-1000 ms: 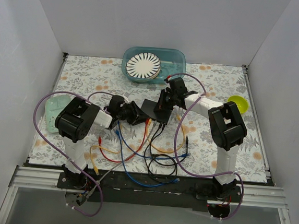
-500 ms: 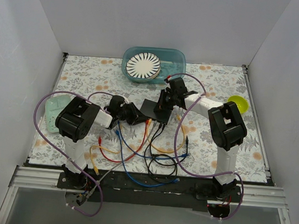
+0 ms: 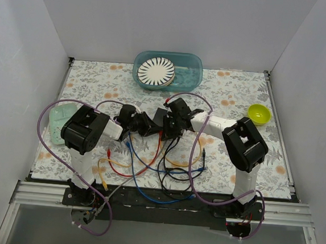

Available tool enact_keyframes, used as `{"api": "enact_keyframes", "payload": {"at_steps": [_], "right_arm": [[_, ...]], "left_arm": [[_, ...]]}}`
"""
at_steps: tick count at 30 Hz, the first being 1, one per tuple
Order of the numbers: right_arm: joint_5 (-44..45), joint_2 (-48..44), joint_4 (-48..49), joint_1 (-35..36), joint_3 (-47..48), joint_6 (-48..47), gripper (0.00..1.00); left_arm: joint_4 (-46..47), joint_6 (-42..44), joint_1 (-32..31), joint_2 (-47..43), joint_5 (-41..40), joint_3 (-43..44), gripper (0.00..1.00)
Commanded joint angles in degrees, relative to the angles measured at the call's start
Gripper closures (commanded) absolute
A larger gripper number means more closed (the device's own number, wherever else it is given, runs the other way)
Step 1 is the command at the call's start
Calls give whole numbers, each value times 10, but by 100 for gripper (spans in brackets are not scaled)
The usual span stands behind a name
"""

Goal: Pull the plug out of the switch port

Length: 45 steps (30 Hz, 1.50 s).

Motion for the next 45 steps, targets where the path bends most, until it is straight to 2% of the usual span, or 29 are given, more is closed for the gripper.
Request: {"api": "enact_keyframes", "payload": {"at_steps": [1, 10, 17, 20, 22, 24, 26, 27, 28, 30, 34, 39, 45], "right_arm": [[15, 23, -25, -12, 15, -3, 90], [25, 61, -49, -45, 87, 4, 90], [25, 51, -41, -55, 66, 4, 90], [29, 28, -36, -55, 36, 5, 90], [28, 7, -29, -55, 19, 4, 90], [29, -9, -25, -53, 1, 2, 90], [26, -36, -9, -51, -8, -3, 90], [27, -46, -2, -51, -14, -3, 90], [25, -64, 6, -51, -14, -2, 90], [38, -73, 10, -53, -5, 3, 89], [40, -52, -12, -66, 67, 3, 89], [24, 4, -10, -118, 102, 43, 89], [47, 80, -31, -167, 165, 70, 89]], "left_arm": [[-68, 23, -7, 9, -31, -24, 100], [-78, 40, -7, -27, -18, -61, 100], [-99, 49, -6, -71, -17, -95, 100], [-171, 51, 7, -154, -68, -114, 100], [-261, 46, 23, -233, -145, -119, 100], [-306, 39, 49, -282, -184, -123, 99], [-336, 33, 82, -334, -204, -125, 86], [-337, 33, 91, -340, -200, -112, 72], [-355, 34, 98, -341, -197, -103, 68], [-343, 34, 105, -343, -176, -87, 64], [-258, 19, 105, -325, -113, -67, 57], [-195, 18, 94, -261, -16, -47, 58], [-146, 14, 45, -227, 26, -44, 60]]}}
